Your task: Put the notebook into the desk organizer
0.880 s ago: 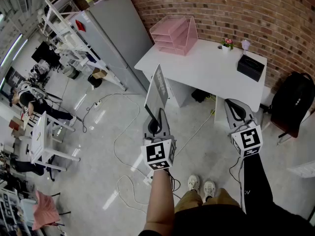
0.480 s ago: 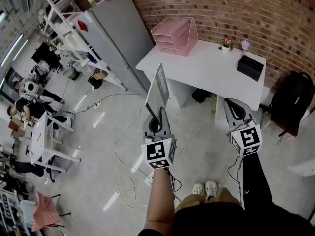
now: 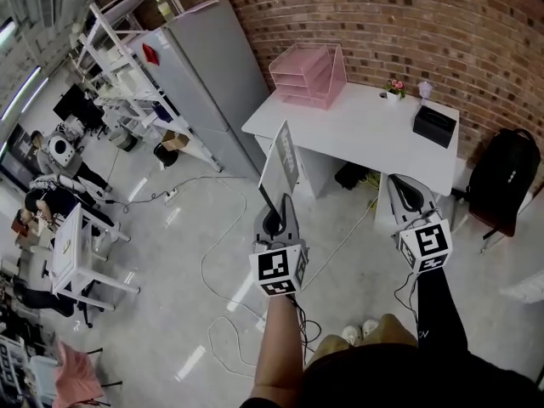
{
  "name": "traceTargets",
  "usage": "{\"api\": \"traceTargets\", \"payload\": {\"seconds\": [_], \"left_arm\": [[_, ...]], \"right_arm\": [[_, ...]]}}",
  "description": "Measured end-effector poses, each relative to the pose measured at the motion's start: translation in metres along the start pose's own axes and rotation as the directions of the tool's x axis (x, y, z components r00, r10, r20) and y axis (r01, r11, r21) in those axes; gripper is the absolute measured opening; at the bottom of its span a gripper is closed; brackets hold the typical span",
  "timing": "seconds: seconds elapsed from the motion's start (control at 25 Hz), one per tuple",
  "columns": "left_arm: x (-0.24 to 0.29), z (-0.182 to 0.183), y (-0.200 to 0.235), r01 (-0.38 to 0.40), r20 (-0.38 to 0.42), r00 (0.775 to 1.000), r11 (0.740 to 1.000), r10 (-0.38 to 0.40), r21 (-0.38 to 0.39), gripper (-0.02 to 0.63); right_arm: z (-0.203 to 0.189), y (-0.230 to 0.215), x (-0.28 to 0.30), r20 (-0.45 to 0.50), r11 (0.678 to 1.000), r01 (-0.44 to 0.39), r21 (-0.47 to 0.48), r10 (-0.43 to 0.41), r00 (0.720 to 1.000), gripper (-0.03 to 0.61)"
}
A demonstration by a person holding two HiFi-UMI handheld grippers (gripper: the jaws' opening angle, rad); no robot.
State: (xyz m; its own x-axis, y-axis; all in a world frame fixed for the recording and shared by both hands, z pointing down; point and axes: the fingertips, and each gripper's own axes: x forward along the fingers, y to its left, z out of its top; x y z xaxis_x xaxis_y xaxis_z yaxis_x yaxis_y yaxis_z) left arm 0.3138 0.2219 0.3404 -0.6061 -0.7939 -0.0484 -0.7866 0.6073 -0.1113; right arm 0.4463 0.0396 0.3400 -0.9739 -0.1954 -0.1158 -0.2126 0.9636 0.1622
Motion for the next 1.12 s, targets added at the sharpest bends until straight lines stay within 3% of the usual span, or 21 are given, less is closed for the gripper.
{"api": "traceTargets", "payload": {"seconds": [0.48, 1.12], "left_arm": [[0.007, -0.004, 0.031, 0.0, 0.017, 1.0, 1.0, 0.0, -0.024, 0.02], [0.084, -0.025, 0.073, -0.033, -0.016, 0.999, 0.999, 0.032, -0.027, 0.02]], "right_arm": [[0.001, 0.014, 0.017, 0.014, 0.999, -0.005, -0.033, 0.005, 1.0, 0.021], [-0.012, 0.007, 0.135, 0.044, 0.994, -0.083, -0.074, 0.087, 0.995, 0.021]]}}
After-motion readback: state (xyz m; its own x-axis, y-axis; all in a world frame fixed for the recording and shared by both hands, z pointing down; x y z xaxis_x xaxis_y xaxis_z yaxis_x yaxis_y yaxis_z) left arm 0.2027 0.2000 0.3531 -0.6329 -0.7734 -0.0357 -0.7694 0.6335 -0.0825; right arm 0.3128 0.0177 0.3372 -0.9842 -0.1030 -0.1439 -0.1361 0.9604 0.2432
